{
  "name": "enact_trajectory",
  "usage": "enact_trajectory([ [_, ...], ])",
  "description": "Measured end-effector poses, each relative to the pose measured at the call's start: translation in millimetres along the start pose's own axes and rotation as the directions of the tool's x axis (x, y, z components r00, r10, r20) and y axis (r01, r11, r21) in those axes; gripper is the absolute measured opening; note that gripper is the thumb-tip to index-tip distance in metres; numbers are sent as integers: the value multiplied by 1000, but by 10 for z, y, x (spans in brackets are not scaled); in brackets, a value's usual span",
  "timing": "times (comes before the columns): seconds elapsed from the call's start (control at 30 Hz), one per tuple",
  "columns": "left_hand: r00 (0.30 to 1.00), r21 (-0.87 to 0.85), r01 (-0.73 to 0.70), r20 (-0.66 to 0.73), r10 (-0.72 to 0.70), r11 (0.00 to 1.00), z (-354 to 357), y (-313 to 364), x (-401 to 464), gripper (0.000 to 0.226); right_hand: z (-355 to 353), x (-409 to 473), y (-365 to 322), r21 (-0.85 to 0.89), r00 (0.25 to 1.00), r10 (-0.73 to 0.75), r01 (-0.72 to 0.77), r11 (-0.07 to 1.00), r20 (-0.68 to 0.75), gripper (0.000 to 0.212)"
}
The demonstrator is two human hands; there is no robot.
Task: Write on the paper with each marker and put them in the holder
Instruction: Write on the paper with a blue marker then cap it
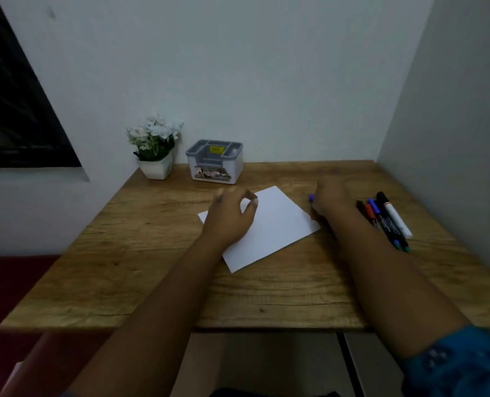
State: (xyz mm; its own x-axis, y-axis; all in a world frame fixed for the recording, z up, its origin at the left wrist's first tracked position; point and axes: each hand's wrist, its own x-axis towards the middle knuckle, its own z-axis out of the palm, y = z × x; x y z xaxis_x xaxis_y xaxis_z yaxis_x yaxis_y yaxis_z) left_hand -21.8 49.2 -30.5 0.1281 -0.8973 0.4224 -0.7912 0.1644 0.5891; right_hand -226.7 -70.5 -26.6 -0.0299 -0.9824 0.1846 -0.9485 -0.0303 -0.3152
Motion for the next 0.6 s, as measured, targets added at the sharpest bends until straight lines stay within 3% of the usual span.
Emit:
enact_trajectory([
  [0.1,999,-20,-49,1,49,999,22,-1,37,22,3,-77,-60,43,998,-41,39,998,50,30],
  [0.2,997,-58,-79,-1,79,995,15,46,140,35,-81,-164,-242,166,976,-214,207,964,27,16],
  [0.3,989,-168,-132,39,141,977,14,136,258,47,-218,-355,-548,402,868,-493,470,786,-51,18],
  [0.37,986,-185,-147,51,159,972,-17,124,343,34,-274,-464,-704,409,776,-622,604,684,-104,17],
  [0.5,950,71,-312,8,312,947,-137,-63,395,29,-279,-512,-815,335,751,-660,626,705,-15,24],
  [0.6,920,125,-389,-10,393,913,-190,-170,389,36,-236,-500,-907,289,741,-668,627,723,61,34],
])
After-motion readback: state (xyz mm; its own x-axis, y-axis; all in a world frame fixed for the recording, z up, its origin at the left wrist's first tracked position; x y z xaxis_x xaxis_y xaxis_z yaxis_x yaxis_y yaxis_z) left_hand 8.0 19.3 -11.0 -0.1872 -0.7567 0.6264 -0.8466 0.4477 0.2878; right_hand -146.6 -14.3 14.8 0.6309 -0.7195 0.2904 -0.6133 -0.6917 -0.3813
